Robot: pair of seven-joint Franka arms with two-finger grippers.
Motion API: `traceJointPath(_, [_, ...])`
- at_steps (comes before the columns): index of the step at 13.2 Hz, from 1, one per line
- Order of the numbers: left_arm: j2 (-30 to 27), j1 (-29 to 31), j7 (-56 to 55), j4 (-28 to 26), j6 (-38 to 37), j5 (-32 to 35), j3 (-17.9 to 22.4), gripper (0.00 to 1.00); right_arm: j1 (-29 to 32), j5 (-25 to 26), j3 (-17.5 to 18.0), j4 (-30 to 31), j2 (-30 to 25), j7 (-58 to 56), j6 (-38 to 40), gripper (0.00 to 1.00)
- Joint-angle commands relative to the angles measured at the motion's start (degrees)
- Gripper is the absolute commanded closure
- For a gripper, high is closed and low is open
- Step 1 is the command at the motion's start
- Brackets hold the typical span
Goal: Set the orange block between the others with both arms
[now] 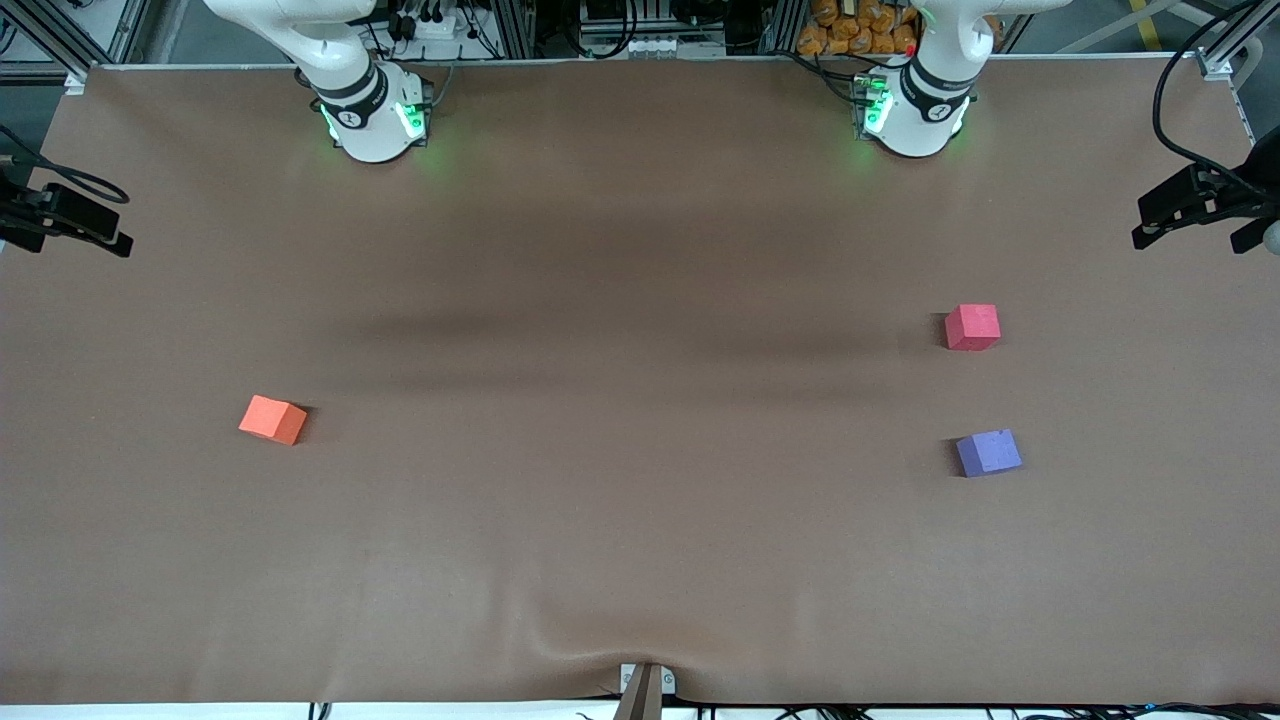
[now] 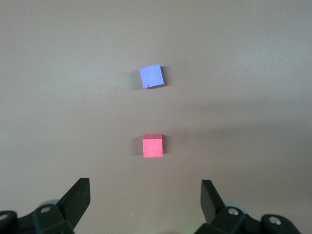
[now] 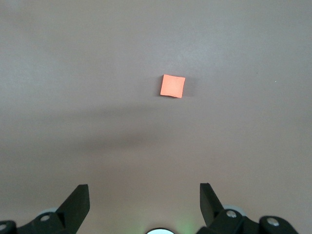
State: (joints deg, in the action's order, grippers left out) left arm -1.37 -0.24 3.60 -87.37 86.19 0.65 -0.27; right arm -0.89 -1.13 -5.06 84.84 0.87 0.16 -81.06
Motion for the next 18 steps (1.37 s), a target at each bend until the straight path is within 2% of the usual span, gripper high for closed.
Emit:
traceJointPath(1, [0.05, -0.02, 0.88, -0.08, -0.58, 0.05, -0.26, 0.0, 1.24, 0.6, 1.19, 0.76, -0.43, -0.87, -0.32, 0.0])
traceJointPath(5, [0.92, -0.37, 0.8, 0.89, -0.5, 2.5, -0.25, 0.0, 1.15, 0.6, 1.19, 1.38, -0.34, -0.87, -0.41, 0.0])
traceJointPath(18, [0.75, 0.15, -2.02, -1.13, -1.29, 1.81, -0.34, 0.0, 0.8, 0.69, 1.19, 3.22, 1.94, -0.25, -0.67, 0.0])
